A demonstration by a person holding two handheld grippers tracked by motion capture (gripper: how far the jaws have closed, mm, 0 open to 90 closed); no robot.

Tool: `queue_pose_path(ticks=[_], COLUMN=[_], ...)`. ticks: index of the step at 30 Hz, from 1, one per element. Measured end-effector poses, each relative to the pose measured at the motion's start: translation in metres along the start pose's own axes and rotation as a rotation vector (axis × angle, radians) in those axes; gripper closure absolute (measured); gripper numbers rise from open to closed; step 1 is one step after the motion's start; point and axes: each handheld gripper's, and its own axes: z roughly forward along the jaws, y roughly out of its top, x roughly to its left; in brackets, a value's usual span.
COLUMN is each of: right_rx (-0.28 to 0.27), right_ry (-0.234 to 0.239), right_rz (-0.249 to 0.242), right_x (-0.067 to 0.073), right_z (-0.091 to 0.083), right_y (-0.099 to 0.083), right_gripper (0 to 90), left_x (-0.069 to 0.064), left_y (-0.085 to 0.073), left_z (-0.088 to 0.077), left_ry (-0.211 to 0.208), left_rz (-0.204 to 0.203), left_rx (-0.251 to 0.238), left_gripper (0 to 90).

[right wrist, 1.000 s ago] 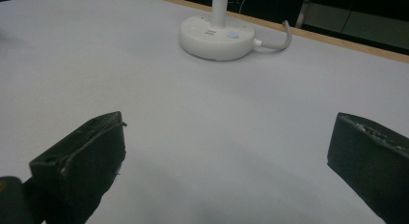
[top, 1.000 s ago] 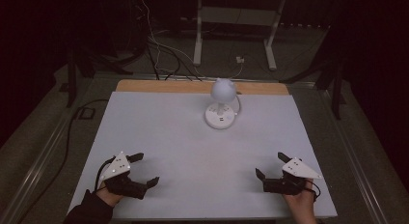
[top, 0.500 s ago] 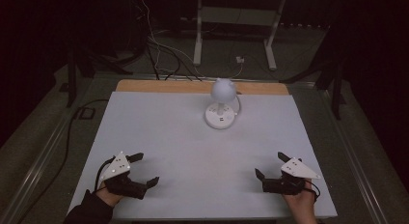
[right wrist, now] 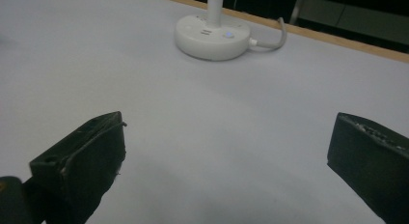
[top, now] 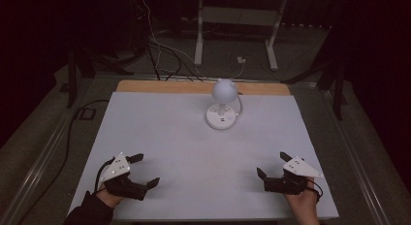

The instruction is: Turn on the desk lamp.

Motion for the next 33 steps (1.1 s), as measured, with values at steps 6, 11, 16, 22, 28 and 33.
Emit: queue_pose_path(ticks=[6,11,16,22,28,33], right_rx=[0.012,0.017,0.003,-0.013,-0.017,-0.028], right_ry=[0.027,0.051,0.057,0.056,0.06,0.069], right_rz=[0.029,0.052,0.057,0.057,0.05,0.044], right_x=[0.002,0.003,0.004,0.004,0.004,0.004], right_z=[-0.001,0.0,0.0,-0.001,0.002,0.005], right_y=[0.006,0.014,0.022,0.031,0.039,0.049], right_gripper=[0.0,0.0,0.0,0.0,0.0,0.0], left_x=[0.0,0.0,0.0,0.0,-0.001,-0.001], left_y=[0.0,0.0,0.001,0.001,0.001,0.001], left_z=[0.0,0.0,0.0,0.0,0.001,0.0], left_ry=[-0.006,-0.004,-0.001,-0.004,-0.006,-0.003], left_rz=[-0.007,-0.008,-0.006,-0.009,-0.01,-0.007], left_rx=[-0.001,-0.003,-0.002,-0.004,-0.004,-0.003], left_gripper=[0.4,0.4,0.4,0.4,0.4,0.4])
